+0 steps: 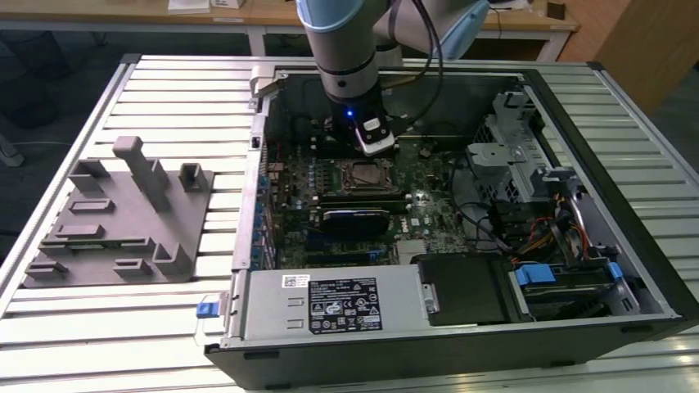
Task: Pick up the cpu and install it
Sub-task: 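Install the first cpu locking lever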
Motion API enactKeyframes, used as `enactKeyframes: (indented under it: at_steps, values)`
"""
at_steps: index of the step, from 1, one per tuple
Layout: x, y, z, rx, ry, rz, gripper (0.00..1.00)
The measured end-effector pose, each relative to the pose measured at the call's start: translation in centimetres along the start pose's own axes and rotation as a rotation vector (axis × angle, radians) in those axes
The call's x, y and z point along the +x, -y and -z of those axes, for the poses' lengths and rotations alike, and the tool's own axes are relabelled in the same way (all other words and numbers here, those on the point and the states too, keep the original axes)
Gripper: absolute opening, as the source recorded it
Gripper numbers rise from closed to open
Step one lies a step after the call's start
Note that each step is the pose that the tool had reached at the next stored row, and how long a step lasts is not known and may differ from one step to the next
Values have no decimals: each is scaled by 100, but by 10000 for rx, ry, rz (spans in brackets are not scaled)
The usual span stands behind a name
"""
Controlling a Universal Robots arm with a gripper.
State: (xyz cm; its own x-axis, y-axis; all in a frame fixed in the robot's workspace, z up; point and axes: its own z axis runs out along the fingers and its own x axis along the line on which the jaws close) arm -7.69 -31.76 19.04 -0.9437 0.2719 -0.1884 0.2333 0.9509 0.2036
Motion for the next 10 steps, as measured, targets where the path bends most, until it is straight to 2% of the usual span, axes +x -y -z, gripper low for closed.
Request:
enactKeyframes:
  at_steps: [6, 10]
  values:
    - [-1, 1, -1, -4, -2, 0, 11]
    - [-6, 0, -2, -37, -9, -7, 11]
